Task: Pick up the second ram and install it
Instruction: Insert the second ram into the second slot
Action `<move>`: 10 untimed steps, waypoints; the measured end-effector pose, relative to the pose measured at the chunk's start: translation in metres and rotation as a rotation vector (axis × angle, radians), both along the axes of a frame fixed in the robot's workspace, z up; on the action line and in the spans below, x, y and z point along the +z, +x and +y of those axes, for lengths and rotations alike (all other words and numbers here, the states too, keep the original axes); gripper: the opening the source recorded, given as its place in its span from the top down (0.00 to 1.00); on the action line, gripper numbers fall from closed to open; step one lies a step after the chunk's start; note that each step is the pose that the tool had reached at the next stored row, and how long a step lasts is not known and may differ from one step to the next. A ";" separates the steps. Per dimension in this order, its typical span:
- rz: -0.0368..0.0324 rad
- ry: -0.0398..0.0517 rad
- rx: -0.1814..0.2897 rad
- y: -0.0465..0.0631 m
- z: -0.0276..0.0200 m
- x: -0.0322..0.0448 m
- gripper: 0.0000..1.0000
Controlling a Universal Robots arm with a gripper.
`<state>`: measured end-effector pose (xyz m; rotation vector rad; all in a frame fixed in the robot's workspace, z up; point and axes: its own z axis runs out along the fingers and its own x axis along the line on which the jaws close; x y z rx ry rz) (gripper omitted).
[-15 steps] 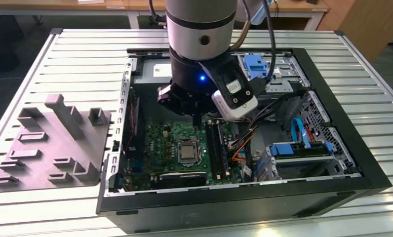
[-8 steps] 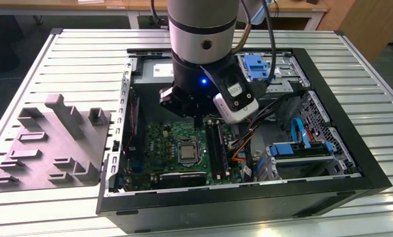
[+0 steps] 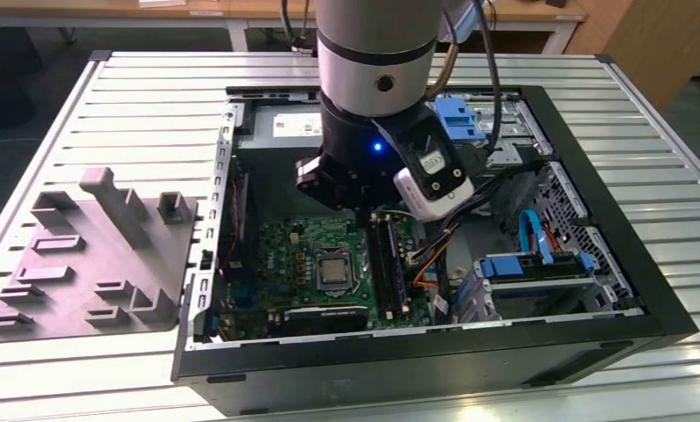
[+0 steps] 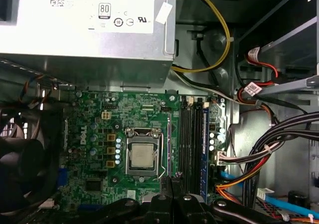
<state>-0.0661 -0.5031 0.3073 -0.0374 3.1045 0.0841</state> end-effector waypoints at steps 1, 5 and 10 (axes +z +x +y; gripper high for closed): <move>0.0000 -0.0002 0.000 0.001 0.0000 -0.0001 0.89; 0.0000 -0.0002 -0.005 0.003 0.0000 -0.0027 0.89; 0.0000 -0.0001 -0.019 0.008 0.0001 -0.0071 0.89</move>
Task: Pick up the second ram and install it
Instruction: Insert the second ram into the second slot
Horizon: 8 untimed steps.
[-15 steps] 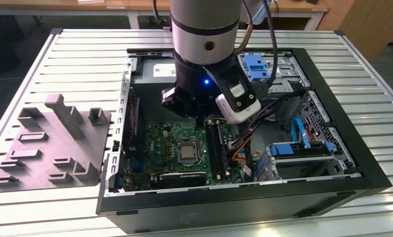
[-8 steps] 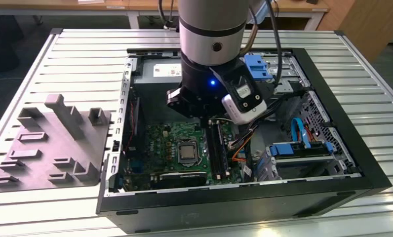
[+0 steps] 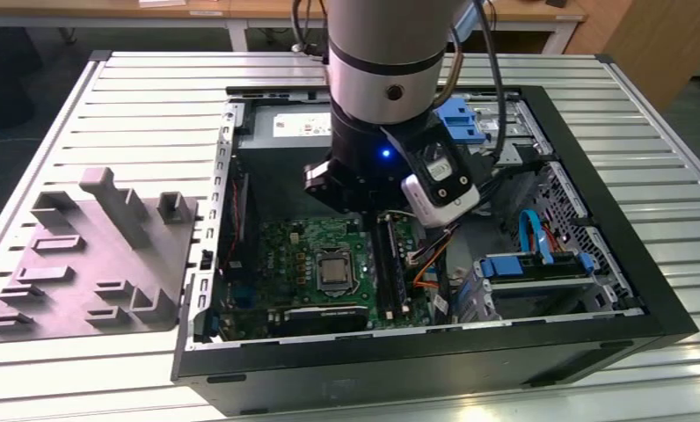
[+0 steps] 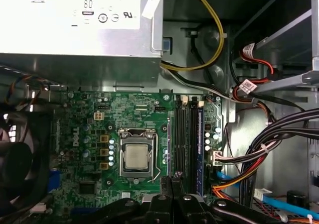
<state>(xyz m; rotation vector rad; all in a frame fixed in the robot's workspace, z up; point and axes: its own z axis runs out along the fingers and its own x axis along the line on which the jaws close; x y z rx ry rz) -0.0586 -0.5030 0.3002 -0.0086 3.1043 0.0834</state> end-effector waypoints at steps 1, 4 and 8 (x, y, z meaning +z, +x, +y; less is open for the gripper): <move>-0.0001 0.0001 -0.003 0.001 0.0000 -0.0006 0.89; 0.0000 0.0001 -0.011 0.003 0.0000 -0.0033 0.89; 0.0000 0.0002 -0.019 0.007 0.0000 -0.0090 0.89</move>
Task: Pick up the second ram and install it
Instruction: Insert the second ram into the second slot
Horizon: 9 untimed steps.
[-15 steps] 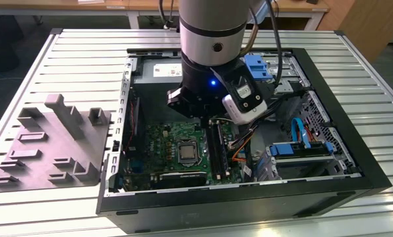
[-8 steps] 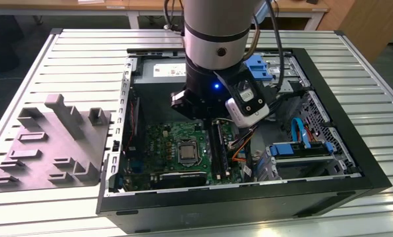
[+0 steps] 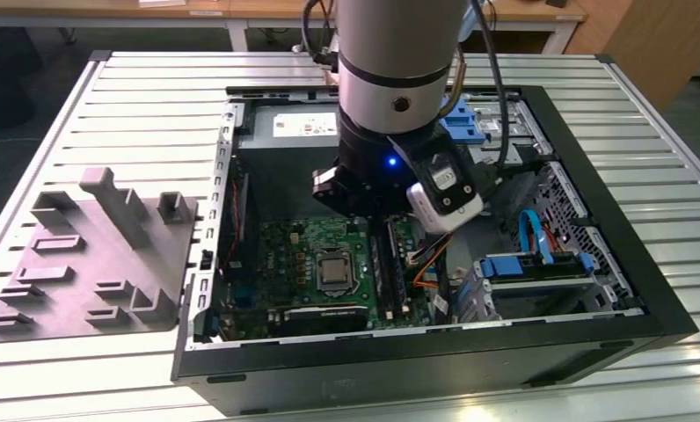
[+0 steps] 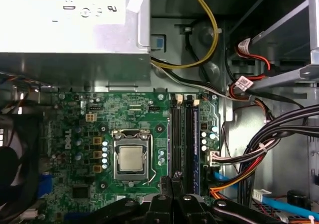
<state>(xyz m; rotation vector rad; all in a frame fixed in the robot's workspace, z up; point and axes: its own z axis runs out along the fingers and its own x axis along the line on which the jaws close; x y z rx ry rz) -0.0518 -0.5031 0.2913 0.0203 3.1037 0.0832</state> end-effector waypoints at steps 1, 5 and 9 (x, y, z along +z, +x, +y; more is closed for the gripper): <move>0.0000 -0.0002 -0.001 0.002 0.0000 -0.0006 0.89; 0.0001 -0.0001 -0.004 0.007 0.0000 -0.0026 0.89; 0.0000 0.0000 -0.004 0.007 0.0000 -0.0027 0.89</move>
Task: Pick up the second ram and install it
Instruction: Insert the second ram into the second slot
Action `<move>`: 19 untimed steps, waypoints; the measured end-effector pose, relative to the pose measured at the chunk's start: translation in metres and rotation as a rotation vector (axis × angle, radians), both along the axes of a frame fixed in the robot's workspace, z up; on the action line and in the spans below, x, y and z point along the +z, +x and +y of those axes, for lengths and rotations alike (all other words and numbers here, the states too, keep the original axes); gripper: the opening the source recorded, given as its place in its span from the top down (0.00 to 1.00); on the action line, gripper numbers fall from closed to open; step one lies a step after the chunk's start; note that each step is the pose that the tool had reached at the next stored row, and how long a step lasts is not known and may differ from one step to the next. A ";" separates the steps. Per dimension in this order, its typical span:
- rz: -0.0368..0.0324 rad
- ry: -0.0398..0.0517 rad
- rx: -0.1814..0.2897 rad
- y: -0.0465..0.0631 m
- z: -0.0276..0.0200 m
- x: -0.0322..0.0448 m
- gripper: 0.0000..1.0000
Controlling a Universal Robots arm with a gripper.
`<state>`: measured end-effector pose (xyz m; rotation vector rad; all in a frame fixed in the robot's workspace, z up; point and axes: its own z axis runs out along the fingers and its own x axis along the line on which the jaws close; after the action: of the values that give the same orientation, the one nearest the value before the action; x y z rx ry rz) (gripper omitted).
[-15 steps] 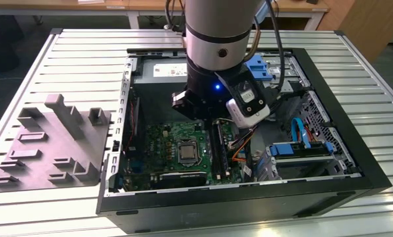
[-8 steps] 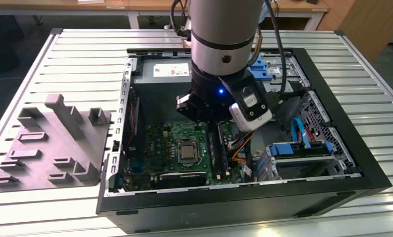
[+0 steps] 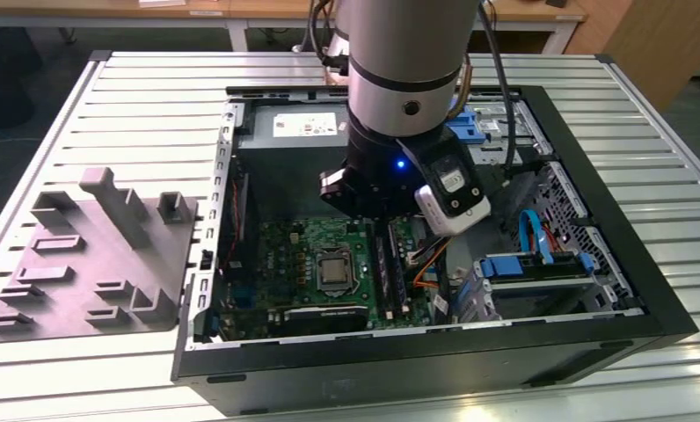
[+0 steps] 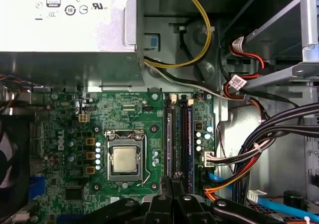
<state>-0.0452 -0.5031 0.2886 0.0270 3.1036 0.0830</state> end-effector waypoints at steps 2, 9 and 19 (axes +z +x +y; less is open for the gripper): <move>-0.0001 0.0003 0.000 0.001 0.0001 -0.0007 0.89; 0.0000 0.0001 0.000 0.006 0.0000 -0.0045 0.89; 0.0000 0.0002 0.000 0.010 0.0000 -0.0156 0.89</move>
<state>-0.0350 -0.5031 0.2731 0.0276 3.1036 0.0833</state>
